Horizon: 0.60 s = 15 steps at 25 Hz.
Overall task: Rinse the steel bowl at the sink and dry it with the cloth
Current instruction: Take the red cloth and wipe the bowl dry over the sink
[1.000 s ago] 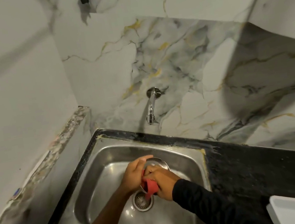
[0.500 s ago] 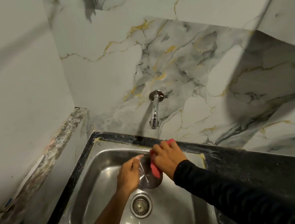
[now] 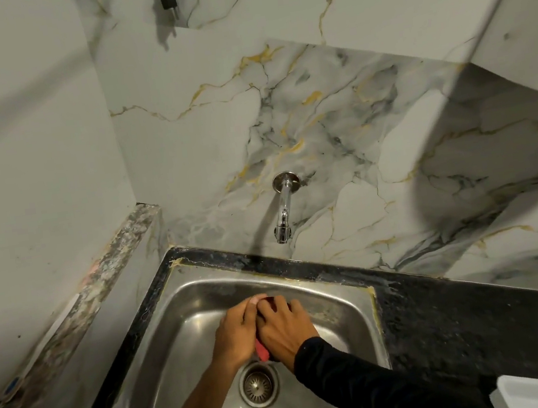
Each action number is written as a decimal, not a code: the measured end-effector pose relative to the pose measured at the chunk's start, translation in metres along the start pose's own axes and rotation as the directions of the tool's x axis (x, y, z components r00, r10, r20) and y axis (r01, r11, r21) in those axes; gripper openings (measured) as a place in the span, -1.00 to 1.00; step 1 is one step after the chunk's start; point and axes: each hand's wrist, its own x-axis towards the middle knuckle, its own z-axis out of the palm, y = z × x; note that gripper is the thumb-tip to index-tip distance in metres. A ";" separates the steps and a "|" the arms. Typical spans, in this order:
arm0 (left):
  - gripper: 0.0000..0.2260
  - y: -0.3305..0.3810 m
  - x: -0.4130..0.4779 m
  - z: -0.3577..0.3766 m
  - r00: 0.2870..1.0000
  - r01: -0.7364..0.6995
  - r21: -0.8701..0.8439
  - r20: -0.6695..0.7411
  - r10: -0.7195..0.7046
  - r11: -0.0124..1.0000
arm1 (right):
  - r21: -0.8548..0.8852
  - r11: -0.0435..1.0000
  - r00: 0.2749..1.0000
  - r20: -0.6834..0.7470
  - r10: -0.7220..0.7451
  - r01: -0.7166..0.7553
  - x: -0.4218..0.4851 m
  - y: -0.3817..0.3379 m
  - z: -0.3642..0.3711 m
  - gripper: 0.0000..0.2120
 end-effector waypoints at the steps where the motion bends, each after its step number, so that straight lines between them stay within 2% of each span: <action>1: -0.69 0.003 -0.001 0.002 0.998 -0.040 0.063 -0.049 0.043 0.997 | 0.083 0.992 0.993 0.078 0.091 -0.098 0.005 -0.005 -0.001 -0.44; 2: -0.67 0.005 -0.001 0.004 0.991 -0.082 0.136 -0.098 0.096 0.987 | 0.169 0.962 0.968 0.165 0.186 -0.214 0.012 -0.007 -0.003 -0.37; 4: -0.62 0.007 -0.004 0.006 0.963 -0.157 0.258 -0.172 0.206 0.953 | 0.378 0.833 0.897 0.340 0.282 -0.405 0.024 0.000 -0.011 -0.42; 6: -0.59 0.005 -0.006 0.003 0.919 -0.257 0.307 -0.216 0.330 0.916 | 0.591 0.633 0.833 0.529 0.164 -0.499 0.033 0.021 -0.021 -0.55; 9: -0.61 0.002 -0.006 -0.002 0.873 -0.395 0.234 -0.205 0.442 0.888 | 0.717 0.319 0.746 0.665 -0.046 -0.619 0.023 0.041 -0.026 -0.63; 11: -0.62 0.002 -0.002 -0.005 0.909 -0.365 0.071 -0.190 0.372 0.928 | 0.737 -0.038 0.735 0.667 -0.126 -0.675 0.011 0.039 -0.021 -0.67; 13: -0.70 0.004 0.002 -0.009 0.956 -0.237 -0.155 -0.212 0.202 0.959 | 0.699 -0.354 0.777 0.609 -0.162 -0.622 -0.002 0.041 -0.016 -0.71; 14: -0.72 0.004 0.003 -0.012 0.970 -0.156 -0.274 -0.225 0.094 0.949 | 0.685 -0.454 0.801 0.586 -0.122 -0.570 -0.011 0.047 -0.014 -0.71; 15: -0.73 0.002 0.004 -0.017 0.972 -0.087 -0.363 -0.236 -0.002 0.928 | 0.702 -0.508 0.828 0.558 -0.041 -0.499 -0.020 0.057 -0.013 -0.74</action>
